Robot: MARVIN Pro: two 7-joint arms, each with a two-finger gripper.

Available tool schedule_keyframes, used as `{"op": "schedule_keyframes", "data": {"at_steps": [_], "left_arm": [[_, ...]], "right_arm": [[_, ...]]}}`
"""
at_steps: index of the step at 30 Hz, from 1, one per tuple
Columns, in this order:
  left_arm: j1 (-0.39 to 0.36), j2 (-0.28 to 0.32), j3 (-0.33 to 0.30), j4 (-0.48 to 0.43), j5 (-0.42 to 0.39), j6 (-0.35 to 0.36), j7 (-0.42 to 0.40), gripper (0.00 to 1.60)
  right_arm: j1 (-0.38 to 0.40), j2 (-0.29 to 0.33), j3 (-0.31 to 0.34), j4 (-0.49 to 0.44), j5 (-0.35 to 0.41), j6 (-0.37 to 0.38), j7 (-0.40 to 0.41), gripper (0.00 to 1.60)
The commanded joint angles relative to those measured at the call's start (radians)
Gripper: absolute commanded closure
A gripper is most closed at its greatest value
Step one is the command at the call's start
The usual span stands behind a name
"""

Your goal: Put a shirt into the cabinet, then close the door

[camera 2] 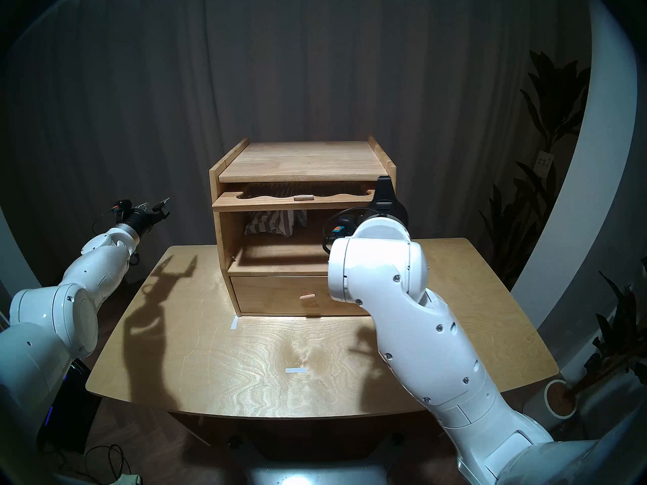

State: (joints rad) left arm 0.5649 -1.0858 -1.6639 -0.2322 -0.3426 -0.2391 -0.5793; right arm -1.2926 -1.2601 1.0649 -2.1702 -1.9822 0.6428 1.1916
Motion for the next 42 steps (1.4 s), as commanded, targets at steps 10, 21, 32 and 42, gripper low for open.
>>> {"op": "schedule_keyframes", "data": {"at_steps": [10, 21, 32, 42], "left_arm": [[-0.051, 0.002, -0.002, 0.005, 0.000, -0.020, -0.001, 0.00], [-0.050, 0.003, -0.003, 0.005, 0.001, -0.021, -0.004, 0.00], [-0.056, 0.003, -0.003, 0.013, 0.003, -0.026, -0.005, 0.00], [-0.063, 0.003, -0.002, 0.024, 0.004, -0.032, -0.007, 0.00]], "right_arm": [[-0.171, 0.047, -0.019, -0.133, 0.025, -0.031, 0.099, 1.60], [-0.050, -0.107, -0.206, -0.132, 0.021, -0.013, 0.058, 0.00], [0.078, -0.187, -0.260, -0.046, -0.095, -0.032, 0.023, 0.00], [0.058, -0.070, -0.168, 0.028, -0.187, 0.041, -0.104, 0.00]]}}
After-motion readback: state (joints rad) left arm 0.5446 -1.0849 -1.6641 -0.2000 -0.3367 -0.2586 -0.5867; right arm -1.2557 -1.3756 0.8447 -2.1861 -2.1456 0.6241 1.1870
